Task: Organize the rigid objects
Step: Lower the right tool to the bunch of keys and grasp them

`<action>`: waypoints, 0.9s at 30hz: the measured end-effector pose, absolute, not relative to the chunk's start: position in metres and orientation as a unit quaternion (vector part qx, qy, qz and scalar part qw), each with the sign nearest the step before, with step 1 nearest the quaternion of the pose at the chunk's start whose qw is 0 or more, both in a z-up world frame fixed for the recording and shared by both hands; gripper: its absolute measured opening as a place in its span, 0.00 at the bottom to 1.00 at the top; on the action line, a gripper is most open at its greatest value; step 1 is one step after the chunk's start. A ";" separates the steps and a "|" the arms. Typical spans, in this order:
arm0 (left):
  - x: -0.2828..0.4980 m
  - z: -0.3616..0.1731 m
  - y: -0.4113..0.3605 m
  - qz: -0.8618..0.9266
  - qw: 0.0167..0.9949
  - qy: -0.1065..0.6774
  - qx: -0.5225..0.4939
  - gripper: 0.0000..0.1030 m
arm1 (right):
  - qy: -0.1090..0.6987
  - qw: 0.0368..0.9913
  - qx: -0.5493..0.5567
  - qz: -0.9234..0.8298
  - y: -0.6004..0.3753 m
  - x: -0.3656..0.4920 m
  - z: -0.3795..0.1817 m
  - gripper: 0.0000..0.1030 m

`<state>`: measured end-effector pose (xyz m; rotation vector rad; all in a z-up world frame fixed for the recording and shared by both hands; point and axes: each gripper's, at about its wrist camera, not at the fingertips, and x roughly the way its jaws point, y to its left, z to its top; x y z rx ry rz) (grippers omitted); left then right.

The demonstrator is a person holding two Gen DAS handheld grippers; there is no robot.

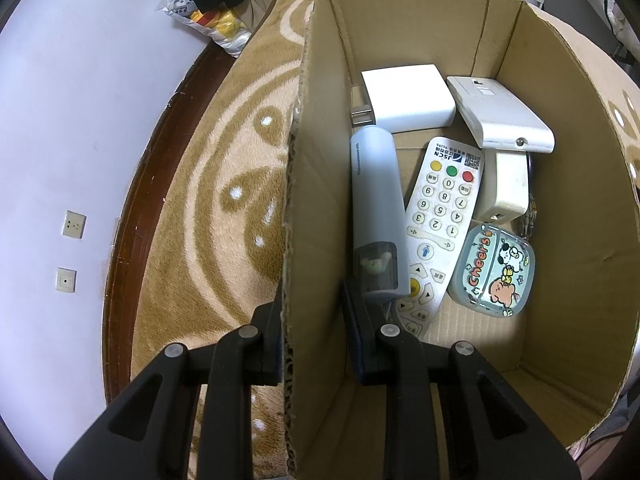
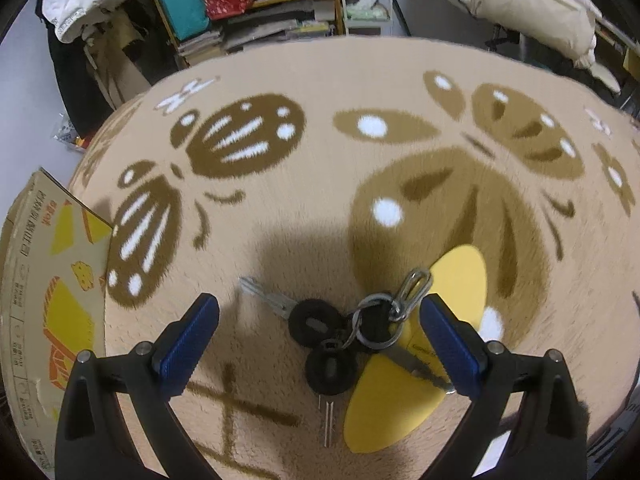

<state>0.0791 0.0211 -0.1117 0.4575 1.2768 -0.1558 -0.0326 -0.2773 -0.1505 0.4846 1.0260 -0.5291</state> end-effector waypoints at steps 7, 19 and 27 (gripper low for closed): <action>0.079 -0.112 0.021 -0.072 0.776 0.590 0.211 0.24 | 0.495 0.807 0.218 -0.237 -0.273 -0.029 -0.162 0.91; 0.078 -0.111 0.023 -0.072 0.775 0.590 0.214 0.24 | 0.502 0.799 0.251 -0.217 -0.275 -0.027 -0.172 0.75; 0.077 -0.111 0.023 -0.072 0.774 0.591 0.214 0.24 | 0.512 0.795 0.228 -0.230 -0.274 -0.028 -0.171 0.61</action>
